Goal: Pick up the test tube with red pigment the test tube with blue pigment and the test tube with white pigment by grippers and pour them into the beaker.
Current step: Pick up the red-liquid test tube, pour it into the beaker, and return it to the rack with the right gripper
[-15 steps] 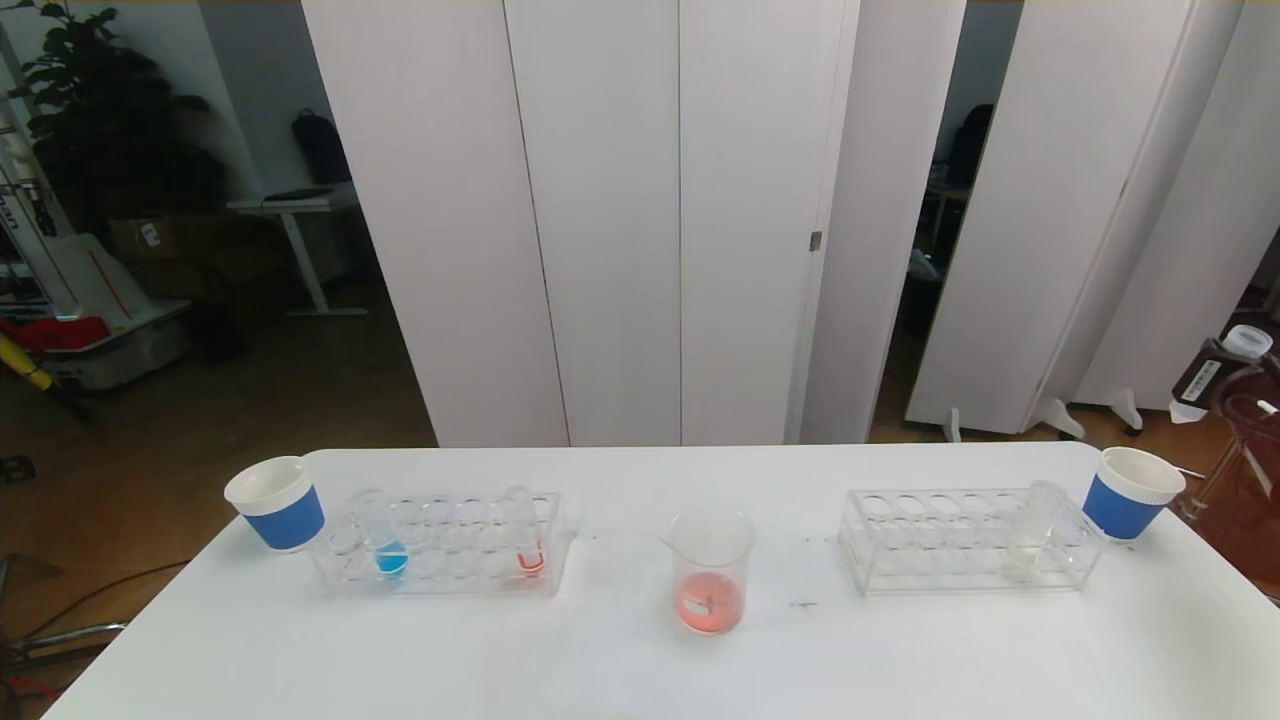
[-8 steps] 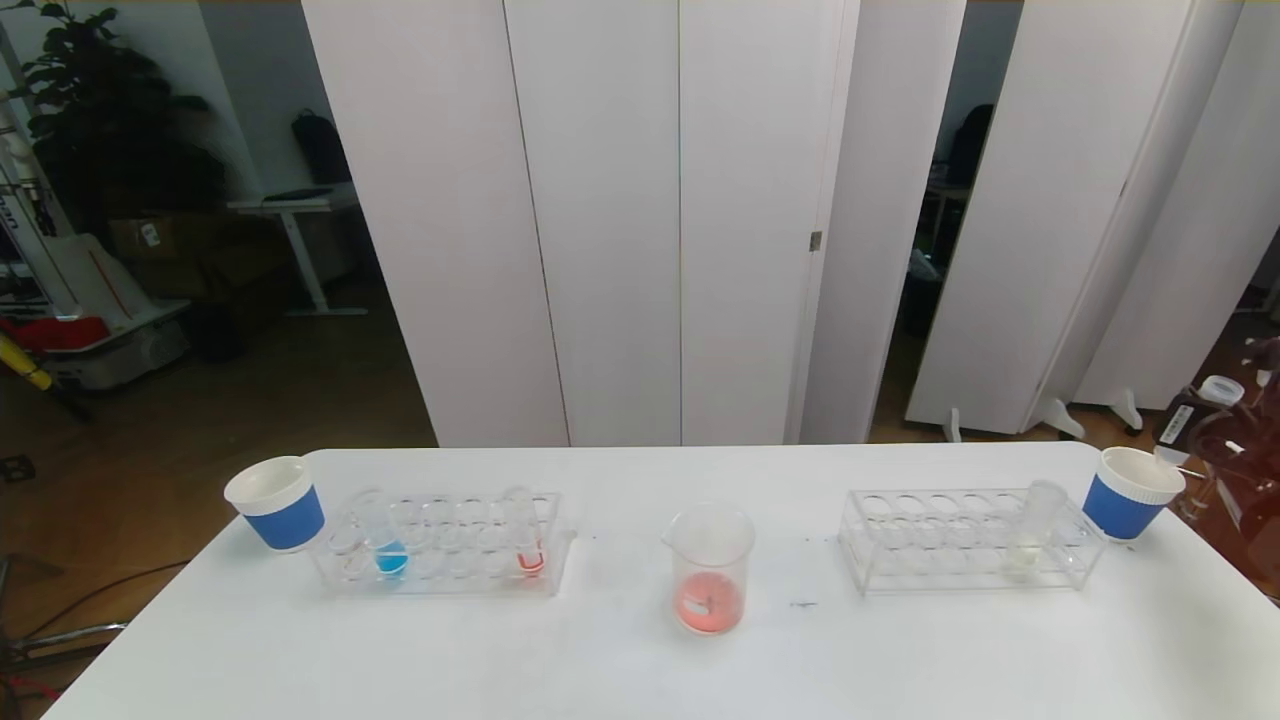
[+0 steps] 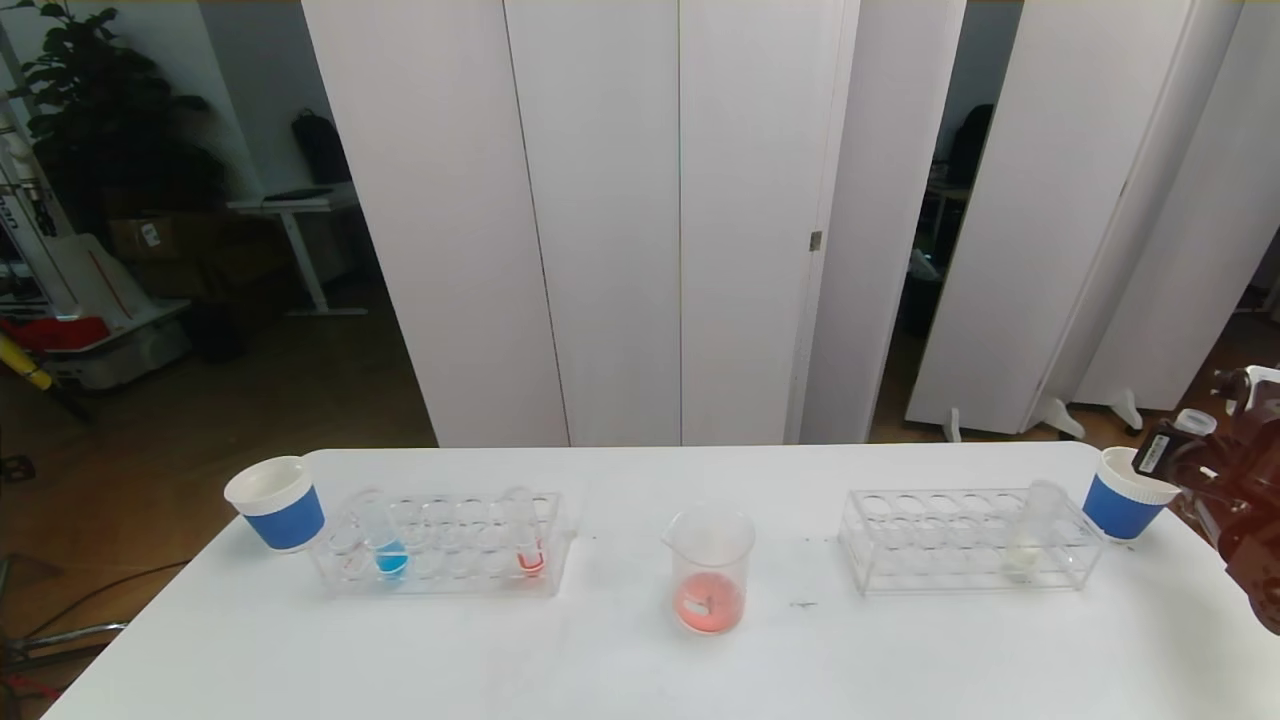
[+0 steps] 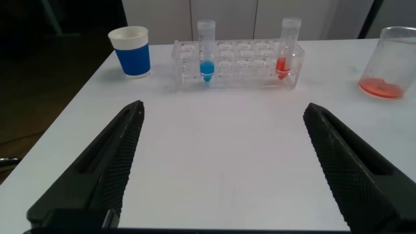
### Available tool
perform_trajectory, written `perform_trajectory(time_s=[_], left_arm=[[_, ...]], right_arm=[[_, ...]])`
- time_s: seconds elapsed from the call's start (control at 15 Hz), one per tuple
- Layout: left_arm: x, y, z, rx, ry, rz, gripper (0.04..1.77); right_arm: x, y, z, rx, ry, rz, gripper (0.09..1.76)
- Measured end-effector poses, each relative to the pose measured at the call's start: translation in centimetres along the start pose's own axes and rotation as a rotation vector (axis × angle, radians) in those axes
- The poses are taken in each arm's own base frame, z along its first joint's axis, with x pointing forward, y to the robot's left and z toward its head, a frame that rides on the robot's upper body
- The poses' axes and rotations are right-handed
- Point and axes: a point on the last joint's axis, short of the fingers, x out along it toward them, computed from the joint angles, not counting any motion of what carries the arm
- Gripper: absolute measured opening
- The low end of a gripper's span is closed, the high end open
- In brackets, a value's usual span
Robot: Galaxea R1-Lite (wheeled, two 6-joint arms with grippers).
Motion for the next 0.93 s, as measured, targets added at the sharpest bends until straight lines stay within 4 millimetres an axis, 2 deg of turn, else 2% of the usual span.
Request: perform_trajectory(time_s=[0.87, 0.93], left_arm=[[0.00, 0.00, 0.00, 0.000, 0.000, 0.000, 1.75], [0.00, 0.00, -0.01, 0.000, 0.000, 0.000, 1.75]], right_arm=[[0.07, 0.03, -0.54, -0.007, 0.020, 0.001, 0.58], [0.07, 0.02, -0.53, -0.007, 0.020, 0.001, 0.62]])
